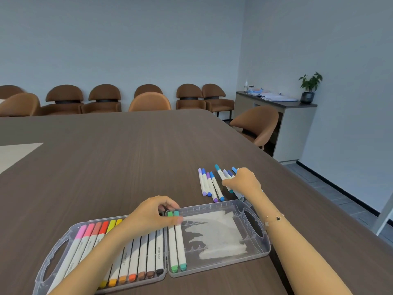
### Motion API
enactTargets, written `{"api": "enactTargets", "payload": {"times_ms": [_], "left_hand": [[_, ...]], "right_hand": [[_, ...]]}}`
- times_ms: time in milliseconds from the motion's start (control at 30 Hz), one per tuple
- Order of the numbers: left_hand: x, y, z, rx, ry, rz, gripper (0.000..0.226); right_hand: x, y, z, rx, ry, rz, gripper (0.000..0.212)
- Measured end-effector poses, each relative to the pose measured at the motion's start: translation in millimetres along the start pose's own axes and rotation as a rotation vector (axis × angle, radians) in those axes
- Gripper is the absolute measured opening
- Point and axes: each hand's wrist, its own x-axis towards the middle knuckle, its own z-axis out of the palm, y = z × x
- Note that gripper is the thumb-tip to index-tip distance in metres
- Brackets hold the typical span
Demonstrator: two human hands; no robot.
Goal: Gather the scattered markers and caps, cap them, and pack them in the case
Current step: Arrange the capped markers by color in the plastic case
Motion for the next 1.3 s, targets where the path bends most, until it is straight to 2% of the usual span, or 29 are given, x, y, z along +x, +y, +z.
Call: {"api": "enactTargets", "payload": {"times_ms": [67, 167, 233, 300, 433, 533, 667, 733, 833, 1000, 1067, 1200, 1300], "left_hand": [[2, -2, -3, -0.149, 0.135, -0.017, 0.021], [1, 4, -10, -0.431, 0.335, -0.066, 0.016], [1, 8, -13, -0.633, 0.335, -0.113, 0.020], [0, 10, -13, -0.761, 0.316, -0.156, 0.021], [1, 9, -10, -0.844, 0.350, -0.231, 0.018], [-3, 11, -14, -0.864, 0.320, -0.242, 0.022], [-8, 24, -10, -0.720, 0.086, -0.176, 0.028], [-7, 31, -1, -0.559, 0.056, -0.156, 0.030], [-3, 33, 12, -0.385, 0.094, -0.119, 0.027], [-1, 27, 18, -0.159, 0.121, -0.063, 0.024], [1, 25, 15, -0.203, 0.095, -0.096, 0.024], [3, 19, 4, -0.529, 0.094, -0.222, 0.019], [3, 16, -3, -0.634, 0.032, -0.265, 0.019]], "right_hand": [[-8, -8, -15, 0.116, -0.102, -0.018, 0.029], [-36, -28, -34, 0.253, -0.447, -0.091, 0.030], [-59, -40, -35, 0.218, -0.647, -0.177, 0.031], [-74, -51, -27, 0.152, -0.770, -0.237, 0.032], [-82, -59, -13, 0.104, -0.835, -0.265, 0.026], [-74, -52, -19, 0.130, -0.750, -0.269, 0.035], [-39, -24, -25, 0.115, -0.389, -0.161, 0.040], [-23, -7, -23, 0.099, -0.261, -0.079, 0.036], [-10, 12, -19, 0.089, -0.196, -0.004, 0.028], [5, 22, -12, 0.122, -0.158, 0.059, 0.026], [9, 23, -13, 0.130, -0.135, 0.051, 0.025], [11, 24, -14, 0.167, -0.093, 0.045, 0.024], [13, 25, -16, 0.183, -0.077, 0.041, 0.024]]}}
